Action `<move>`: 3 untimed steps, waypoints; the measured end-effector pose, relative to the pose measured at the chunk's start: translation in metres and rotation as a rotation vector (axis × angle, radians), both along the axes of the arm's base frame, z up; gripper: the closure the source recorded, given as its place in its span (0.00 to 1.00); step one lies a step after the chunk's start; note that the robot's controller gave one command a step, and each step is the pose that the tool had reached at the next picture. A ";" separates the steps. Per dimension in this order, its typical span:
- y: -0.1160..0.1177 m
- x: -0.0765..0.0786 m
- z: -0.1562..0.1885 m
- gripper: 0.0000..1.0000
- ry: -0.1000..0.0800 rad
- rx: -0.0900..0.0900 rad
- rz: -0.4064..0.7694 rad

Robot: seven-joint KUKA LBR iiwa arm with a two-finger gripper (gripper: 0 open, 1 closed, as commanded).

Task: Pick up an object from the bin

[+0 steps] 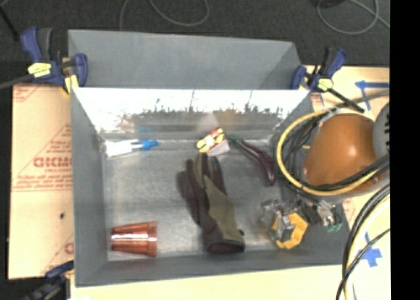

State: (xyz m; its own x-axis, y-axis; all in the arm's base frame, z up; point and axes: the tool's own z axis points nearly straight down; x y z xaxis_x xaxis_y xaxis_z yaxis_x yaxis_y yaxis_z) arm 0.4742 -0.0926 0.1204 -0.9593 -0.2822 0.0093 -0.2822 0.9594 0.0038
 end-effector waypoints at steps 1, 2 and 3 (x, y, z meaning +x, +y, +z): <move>0.001 0.005 0.019 0.00 -0.008 -0.002 -0.032; 0.001 0.005 0.019 0.00 -0.008 -0.002 -0.032; -0.045 0.001 -0.050 1.00 -0.014 -0.002 0.024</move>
Offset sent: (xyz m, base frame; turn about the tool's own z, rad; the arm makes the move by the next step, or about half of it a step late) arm 0.0000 0.0000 0.0000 0.0000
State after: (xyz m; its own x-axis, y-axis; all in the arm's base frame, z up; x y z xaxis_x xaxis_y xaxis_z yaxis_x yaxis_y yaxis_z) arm 0.4756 -0.1379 0.0708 -0.9522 -0.3056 -0.0038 -0.3056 0.9522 -0.0021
